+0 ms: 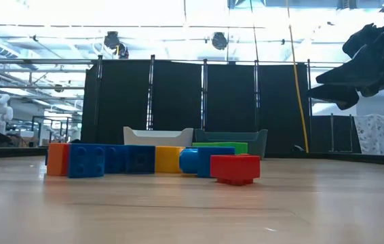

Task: Sort blocks by size
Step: Put the red rectangular 3 stud game piece into the gray bin, then put the blue cube 4 stud game piece into the white bin

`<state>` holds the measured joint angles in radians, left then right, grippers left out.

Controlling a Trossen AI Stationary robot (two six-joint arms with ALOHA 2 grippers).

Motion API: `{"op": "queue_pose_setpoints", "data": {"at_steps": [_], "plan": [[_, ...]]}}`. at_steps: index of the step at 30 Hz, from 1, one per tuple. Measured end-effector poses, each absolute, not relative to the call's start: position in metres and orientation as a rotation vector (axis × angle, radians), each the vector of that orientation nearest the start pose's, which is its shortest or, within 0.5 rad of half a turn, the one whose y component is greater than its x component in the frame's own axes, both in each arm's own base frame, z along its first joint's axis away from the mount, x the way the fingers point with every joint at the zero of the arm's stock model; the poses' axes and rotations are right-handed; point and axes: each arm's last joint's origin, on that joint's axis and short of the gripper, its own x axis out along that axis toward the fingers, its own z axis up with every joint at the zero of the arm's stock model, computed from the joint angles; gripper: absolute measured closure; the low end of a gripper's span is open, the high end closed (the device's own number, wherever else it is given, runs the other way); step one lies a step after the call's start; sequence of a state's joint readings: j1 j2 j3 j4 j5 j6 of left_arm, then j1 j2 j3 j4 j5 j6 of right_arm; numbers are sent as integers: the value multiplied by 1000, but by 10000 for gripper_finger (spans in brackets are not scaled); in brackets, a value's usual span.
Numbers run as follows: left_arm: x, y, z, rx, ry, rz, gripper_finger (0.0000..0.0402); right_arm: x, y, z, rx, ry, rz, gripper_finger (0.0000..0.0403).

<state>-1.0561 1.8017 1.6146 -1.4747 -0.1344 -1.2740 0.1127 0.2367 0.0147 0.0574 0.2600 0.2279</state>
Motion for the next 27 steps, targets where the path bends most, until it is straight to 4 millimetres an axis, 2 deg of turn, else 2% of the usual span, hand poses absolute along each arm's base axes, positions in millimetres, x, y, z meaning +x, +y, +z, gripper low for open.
{"op": "queue_pose_setpoints", "data": {"at_steps": [5, 8, 12, 22, 27], "plan": [[163, -286, 249, -139, 1537, 208, 389, 110, 5, 154, 196, 144, -165, 124], [166, -285, 243, -174, 1552, 223, 382, 110, 5, 154, 194, 145, -164, 124], [170, -274, 243, -211, 1583, 353, 343, 110, 5, 154, 193, 145, -164, 124], [188, -262, 244, -232, 1618, 350, 250, 110, 5, 154, 190, 144, -164, 124], [214, -242, 257, -119, 1501, 337, 239, 111, 5, 157, 177, 113, -160, 124]]}}
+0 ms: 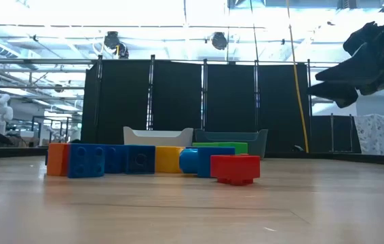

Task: Sort blocks by size
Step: Put the blue cube 4 stud game piece into the white bin

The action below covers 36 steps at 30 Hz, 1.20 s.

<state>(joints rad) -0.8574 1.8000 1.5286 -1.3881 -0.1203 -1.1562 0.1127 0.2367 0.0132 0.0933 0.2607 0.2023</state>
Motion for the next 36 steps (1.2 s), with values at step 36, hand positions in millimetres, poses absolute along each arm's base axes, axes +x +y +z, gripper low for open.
{"op": "queue_pose_setpoints", "data": {"at_steps": [36], "plan": [[330, -151, 188, -493, 1333, 659, 238, 110, 5, 154, 162, 148, -161, 124]]}}
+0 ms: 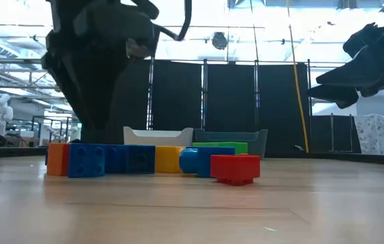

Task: Sort blocks by size
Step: Put the blue cube 4 stud game piece into the white bin

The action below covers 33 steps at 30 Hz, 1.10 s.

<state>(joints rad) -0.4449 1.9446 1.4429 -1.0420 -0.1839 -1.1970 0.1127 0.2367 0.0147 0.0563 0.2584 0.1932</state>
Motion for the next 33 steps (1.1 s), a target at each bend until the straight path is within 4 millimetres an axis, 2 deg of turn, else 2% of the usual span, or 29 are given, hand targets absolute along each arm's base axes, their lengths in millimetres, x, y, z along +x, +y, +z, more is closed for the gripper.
{"op": "queue_pose_setpoints", "data": {"at_steps": [10, 17, 21, 23, 28, 33], "plan": [[335, -166, 163, -488, 1372, 620, 238, 110, 5, 154, 162, 149, -161, 124], [338, -166, 148, -453, 1420, 617, 240, 110, 5, 154, 162, 149, -161, 124], [339, -165, 146, -410, 1422, 596, 280, 110, 5, 154, 162, 150, -161, 124], [339, -165, 146, -385, 1415, 589, 306, 110, 5, 154, 162, 149, -162, 124], [341, -165, 151, -345, 1422, 568, 304, 110, 5, 154, 162, 150, -162, 124], [340, -159, 182, -305, 1431, 591, 304, 110, 5, 154, 162, 150, -162, 124]]}}
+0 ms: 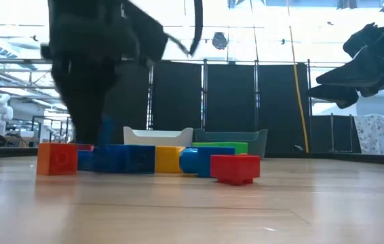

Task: Sort blocks by size
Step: Put the blue cube 4 stud game piece into the white bin

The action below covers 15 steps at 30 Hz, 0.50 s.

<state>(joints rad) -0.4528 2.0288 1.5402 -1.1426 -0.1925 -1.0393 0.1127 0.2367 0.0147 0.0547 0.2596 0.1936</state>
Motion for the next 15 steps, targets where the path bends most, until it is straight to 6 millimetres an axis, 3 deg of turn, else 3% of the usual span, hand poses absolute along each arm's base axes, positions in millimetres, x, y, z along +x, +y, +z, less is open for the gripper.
{"op": "queue_pose_setpoints", "data": {"at_steps": [4, 7, 11, 15], "plan": [[338, -135, 228, -279, 1296, 653, 304, 110, 5, 154, 162, 150, -162, 124], [333, -103, 263, -247, 1168, 698, 304, 110, 5, 154, 162, 150, -162, 124], [325, -38, 300, -196, 1048, 815, 304, 110, 5, 154, 164, 150, -162, 124], [320, 33, 319, -135, 983, 938, 304, 110, 5, 154, 166, 149, -162, 124]]}}
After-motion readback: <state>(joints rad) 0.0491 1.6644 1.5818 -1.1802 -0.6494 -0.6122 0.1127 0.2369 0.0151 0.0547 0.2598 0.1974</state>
